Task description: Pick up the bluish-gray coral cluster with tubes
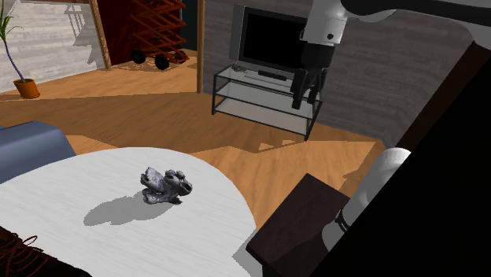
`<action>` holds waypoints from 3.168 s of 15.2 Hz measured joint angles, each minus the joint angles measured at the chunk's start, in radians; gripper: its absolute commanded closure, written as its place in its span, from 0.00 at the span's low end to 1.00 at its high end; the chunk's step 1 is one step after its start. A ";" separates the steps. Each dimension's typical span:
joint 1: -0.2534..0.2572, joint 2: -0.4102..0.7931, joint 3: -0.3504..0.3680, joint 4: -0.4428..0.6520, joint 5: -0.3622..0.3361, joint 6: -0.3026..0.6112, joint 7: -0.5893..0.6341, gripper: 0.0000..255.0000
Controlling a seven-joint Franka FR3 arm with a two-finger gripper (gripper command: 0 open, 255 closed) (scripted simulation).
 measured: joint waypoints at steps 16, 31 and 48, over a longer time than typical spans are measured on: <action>0.068 0.478 0.074 0.113 0.011 0.313 -0.110 0.00; 0.158 1.048 0.155 0.492 -0.066 0.449 -0.161 0.00; 0.265 1.504 0.170 0.898 -0.155 0.457 -0.200 0.00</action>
